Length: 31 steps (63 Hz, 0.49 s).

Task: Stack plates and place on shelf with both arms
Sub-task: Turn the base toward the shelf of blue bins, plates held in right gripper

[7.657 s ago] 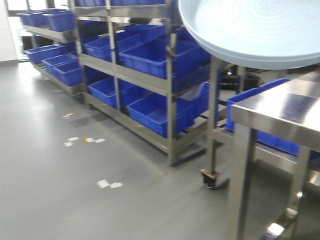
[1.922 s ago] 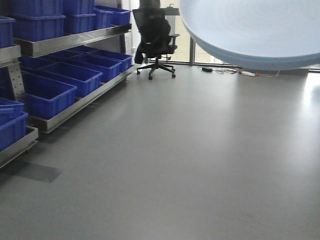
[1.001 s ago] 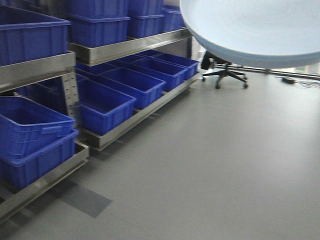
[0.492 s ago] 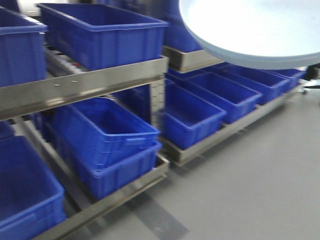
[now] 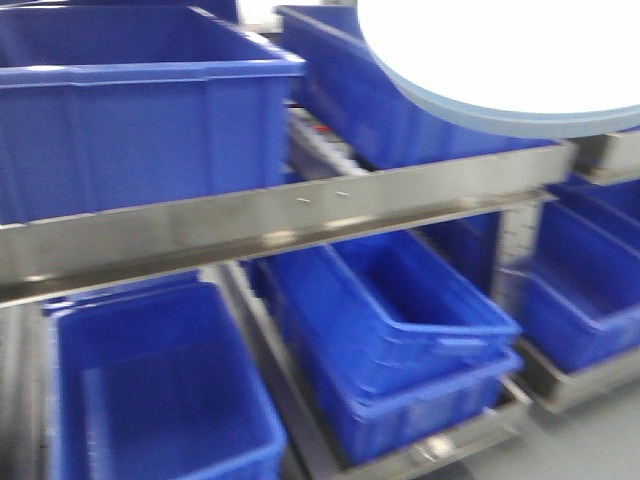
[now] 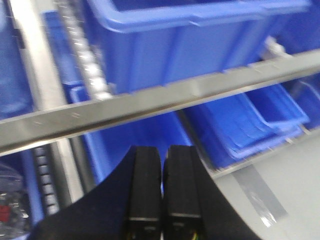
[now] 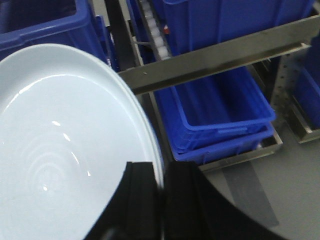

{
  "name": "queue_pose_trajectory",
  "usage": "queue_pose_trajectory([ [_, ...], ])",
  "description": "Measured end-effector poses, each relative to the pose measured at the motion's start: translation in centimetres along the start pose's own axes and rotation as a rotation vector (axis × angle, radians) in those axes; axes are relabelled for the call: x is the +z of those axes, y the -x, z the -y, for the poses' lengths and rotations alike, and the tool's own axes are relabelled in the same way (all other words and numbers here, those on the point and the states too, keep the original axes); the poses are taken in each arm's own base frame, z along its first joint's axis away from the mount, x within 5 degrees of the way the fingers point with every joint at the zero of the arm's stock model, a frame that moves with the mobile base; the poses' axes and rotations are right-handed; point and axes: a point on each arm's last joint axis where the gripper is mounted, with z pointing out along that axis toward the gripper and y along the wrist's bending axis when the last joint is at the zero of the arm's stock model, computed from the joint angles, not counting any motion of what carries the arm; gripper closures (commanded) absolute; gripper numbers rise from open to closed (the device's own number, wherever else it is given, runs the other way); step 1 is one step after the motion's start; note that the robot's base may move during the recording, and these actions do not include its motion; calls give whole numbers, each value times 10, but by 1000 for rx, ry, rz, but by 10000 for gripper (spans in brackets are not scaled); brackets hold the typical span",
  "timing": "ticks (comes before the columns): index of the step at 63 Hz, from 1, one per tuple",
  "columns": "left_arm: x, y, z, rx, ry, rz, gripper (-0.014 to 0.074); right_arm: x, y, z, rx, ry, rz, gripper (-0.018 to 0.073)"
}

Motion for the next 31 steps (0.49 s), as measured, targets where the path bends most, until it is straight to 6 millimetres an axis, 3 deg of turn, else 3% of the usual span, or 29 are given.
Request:
queue_pose_trajectory([
  [31,0,0,0,0,0,0,505,1,0,0,0,-1,-4,511],
])
